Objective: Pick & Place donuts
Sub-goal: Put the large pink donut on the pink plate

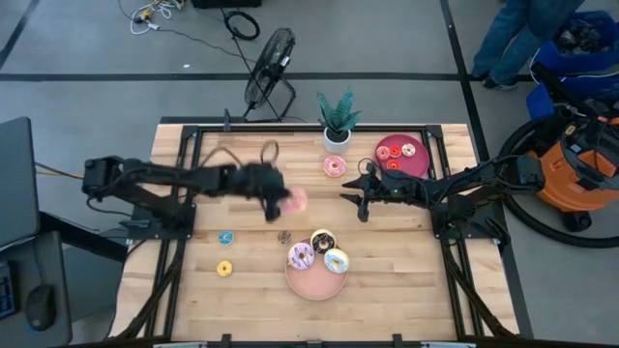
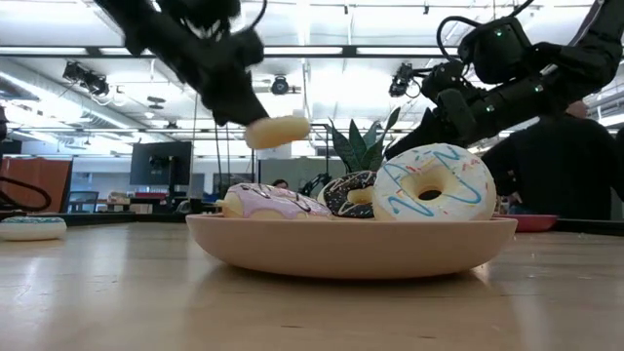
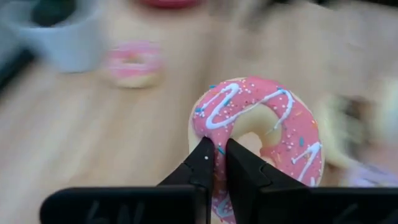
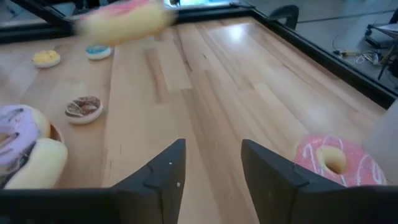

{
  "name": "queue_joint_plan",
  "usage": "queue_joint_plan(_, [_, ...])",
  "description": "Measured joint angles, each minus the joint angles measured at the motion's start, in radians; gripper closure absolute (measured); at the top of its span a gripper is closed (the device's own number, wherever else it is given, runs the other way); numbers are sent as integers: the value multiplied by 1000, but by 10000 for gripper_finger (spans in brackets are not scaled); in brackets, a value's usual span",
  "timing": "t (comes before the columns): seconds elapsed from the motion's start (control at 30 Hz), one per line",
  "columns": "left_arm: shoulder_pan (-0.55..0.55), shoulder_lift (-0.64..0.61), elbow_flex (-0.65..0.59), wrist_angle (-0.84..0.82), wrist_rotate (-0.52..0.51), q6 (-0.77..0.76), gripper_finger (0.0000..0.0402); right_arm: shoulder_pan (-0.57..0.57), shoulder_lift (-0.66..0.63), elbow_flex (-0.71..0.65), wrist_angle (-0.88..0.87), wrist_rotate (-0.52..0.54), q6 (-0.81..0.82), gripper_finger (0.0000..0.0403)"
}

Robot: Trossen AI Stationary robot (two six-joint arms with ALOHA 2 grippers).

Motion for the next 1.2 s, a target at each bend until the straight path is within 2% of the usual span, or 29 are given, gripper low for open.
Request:
queue_joint_plan(0.1, [-151,16,0,44,-29,-31,368,0,0,0,32,-45,0,238])
queue_joint_plan(0.23, [-343,49,0,124,-162,-110,368,2,-11,14,41,-143,3,238])
queue_joint_plan(0.33, [-460,85,0,206,-257,-146,369,20,-14,28,37,-175,17,238])
queue_joint_plan(0.43, [-541,140,0,313,-334,-176,369,48,-17,47,6,-181,22,238])
queue_joint_plan(0.53, [-586,211,3,422,-349,-206,369,78,-30,66,-66,-181,25,238])
queue_joint_plan(0.6, [-602,266,30,430,-356,-246,369,101,-52,75,-146,-181,26,238])
queue_joint_plan(0.77, [-613,412,182,312,-370,-329,369,172,-114,82,-339,-180,76,238])
queue_joint_plan(1.0, [-610,538,432,-65,-378,-487,369,325,-131,70,-444,-64,131,238])
queue_joint_plan(1.2, [-610,577,476,-131,-376,-565,369,425,-135,69,-458,-4,160,238])
